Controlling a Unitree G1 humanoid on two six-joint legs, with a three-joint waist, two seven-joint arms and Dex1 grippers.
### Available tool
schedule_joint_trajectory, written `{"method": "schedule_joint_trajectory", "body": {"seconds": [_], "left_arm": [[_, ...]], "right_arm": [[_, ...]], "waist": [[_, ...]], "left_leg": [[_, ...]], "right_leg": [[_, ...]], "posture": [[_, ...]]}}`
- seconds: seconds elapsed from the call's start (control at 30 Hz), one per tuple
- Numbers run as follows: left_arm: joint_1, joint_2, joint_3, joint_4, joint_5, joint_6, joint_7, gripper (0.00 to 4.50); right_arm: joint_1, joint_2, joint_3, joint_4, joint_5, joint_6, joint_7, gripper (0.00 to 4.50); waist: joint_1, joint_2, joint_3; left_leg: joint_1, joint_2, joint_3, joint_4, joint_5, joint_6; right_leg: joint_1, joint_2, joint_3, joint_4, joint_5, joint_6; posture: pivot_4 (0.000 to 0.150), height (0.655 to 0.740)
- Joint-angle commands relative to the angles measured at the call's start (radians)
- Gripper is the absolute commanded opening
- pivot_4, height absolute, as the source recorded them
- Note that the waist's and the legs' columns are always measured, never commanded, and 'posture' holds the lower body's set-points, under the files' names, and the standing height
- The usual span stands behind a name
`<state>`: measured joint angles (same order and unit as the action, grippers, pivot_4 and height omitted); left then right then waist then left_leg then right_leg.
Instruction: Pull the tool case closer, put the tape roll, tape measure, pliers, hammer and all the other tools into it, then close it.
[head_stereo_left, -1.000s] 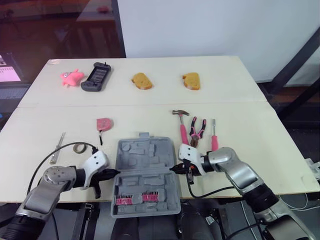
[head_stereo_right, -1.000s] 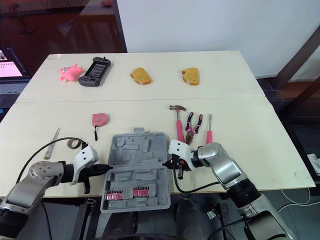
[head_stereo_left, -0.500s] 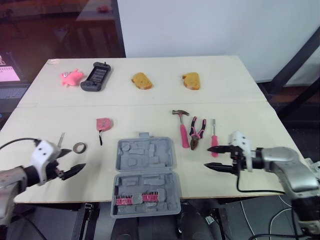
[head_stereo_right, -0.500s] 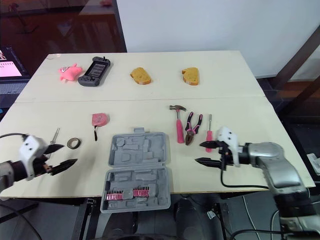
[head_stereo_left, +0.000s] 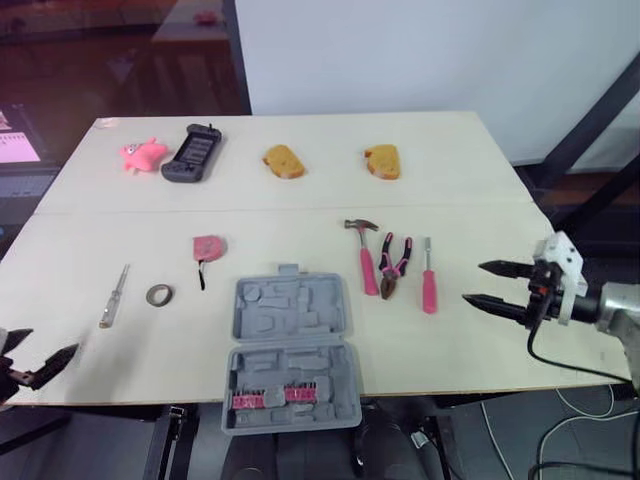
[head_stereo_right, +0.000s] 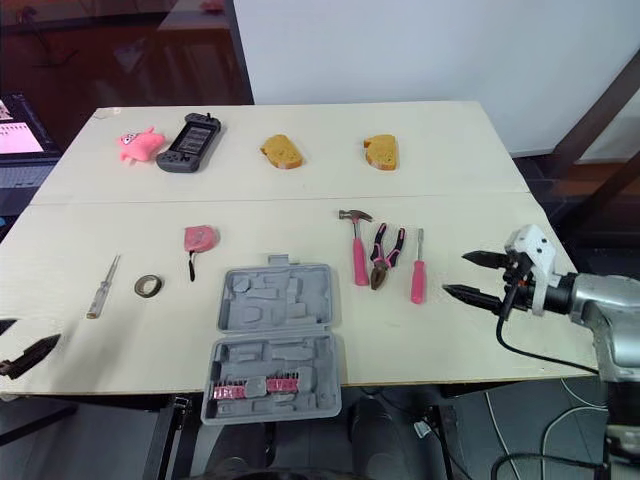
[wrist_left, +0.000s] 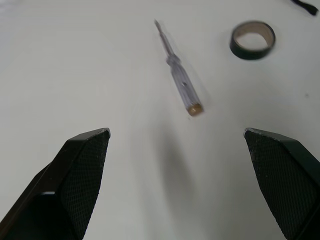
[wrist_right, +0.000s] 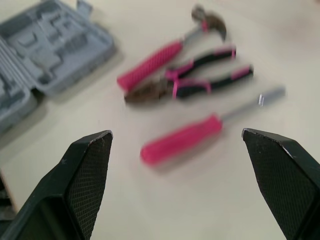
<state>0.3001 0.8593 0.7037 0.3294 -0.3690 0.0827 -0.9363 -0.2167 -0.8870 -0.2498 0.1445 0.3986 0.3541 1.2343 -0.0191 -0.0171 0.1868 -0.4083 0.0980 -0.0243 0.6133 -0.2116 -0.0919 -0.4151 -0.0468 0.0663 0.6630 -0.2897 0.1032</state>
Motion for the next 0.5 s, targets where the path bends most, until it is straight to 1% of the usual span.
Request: {"method": "schedule_joint_trajectory", "body": {"seconds": [0.03,0.1,0.2,0.33,0.4,0.5], "left_arm": [[-0.001,0.015,0.058,-0.072,-0.041,0.037,0.023,4.50],[-0.009,0.010,0.064,-0.150,-0.059,0.119,0.074,4.50],[-0.034,0.000,0.089,-0.292,-0.116,0.271,0.167,4.50],[-0.008,-0.027,0.115,-0.466,-0.135,0.433,0.267,4.50],[0.023,-0.040,0.121,-0.535,-0.120,0.475,0.299,4.50],[0.104,-0.085,0.169,-0.652,-0.120,0.528,0.328,4.50]], "right_arm": [[-0.037,-0.004,0.021,-0.038,0.029,0.034,0.008,4.40],[-0.083,0.003,0.054,-0.077,0.035,0.056,0.005,4.40],[-0.218,0.031,0.122,-0.162,0.084,0.142,0.007,4.40],[-0.396,0.052,0.255,-0.218,0.100,0.243,0.064,4.40],[-0.471,0.066,0.301,-0.212,0.101,0.271,0.080,4.40],[-0.668,0.121,0.383,-0.173,0.118,0.330,0.150,4.40]], "waist": [[0.003,0.000,0.000],[0.002,0.000,0.000],[-0.005,0.000,0.001],[-0.021,0.000,0.001],[-0.024,0.000,0.001],[-0.034,0.000,0.001]], "left_leg": [[0.000,0.000,0.000,0.000,0.000,0.000],[-0.001,0.000,0.001,0.000,0.000,0.000],[0.000,0.000,0.001,0.000,0.000,0.000],[-0.001,0.001,0.002,-0.001,0.000,0.000],[-0.001,0.001,0.002,-0.001,0.000,0.000],[-0.002,0.001,0.003,-0.002,0.000,0.001]], "right_leg": [[0.000,0.000,0.000,0.000,0.000,0.000],[0.000,-0.001,0.000,-0.001,0.000,0.001],[-0.001,0.000,0.001,0.001,0.000,0.000],[-0.003,0.001,0.002,0.002,0.001,0.001],[-0.003,0.001,0.002,0.001,0.001,0.003],[-0.005,0.001,0.003,0.002,0.001,0.004]], "posture": [[0.150,0.7238],[0.150,0.7238],[0.150,0.7238],[0.150,0.7238],[0.150,0.7238],[0.150,0.7238]]}}
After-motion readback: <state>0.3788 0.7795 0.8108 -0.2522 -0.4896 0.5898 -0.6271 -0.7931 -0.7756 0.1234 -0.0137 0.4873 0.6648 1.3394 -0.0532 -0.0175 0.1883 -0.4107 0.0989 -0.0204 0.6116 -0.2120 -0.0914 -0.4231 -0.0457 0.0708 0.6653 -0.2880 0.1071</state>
